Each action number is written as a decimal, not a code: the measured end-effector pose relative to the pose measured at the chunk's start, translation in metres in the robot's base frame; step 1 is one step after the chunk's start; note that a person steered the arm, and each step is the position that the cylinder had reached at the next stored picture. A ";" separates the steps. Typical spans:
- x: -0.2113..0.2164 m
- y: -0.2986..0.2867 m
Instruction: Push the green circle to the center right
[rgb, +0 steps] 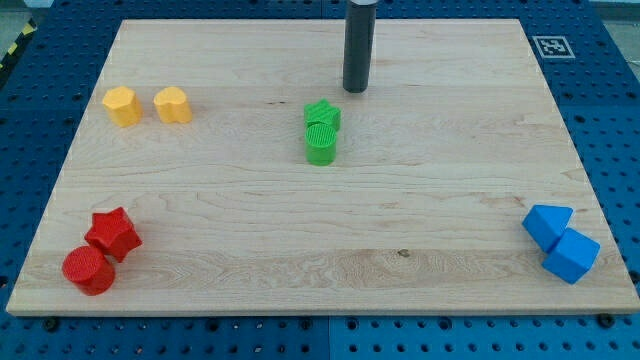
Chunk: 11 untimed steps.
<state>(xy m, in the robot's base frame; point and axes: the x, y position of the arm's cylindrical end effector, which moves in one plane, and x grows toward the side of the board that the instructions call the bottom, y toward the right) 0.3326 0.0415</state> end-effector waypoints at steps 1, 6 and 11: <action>0.000 0.000; 0.006 0.040; 0.133 -0.098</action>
<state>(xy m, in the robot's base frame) 0.4659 -0.0564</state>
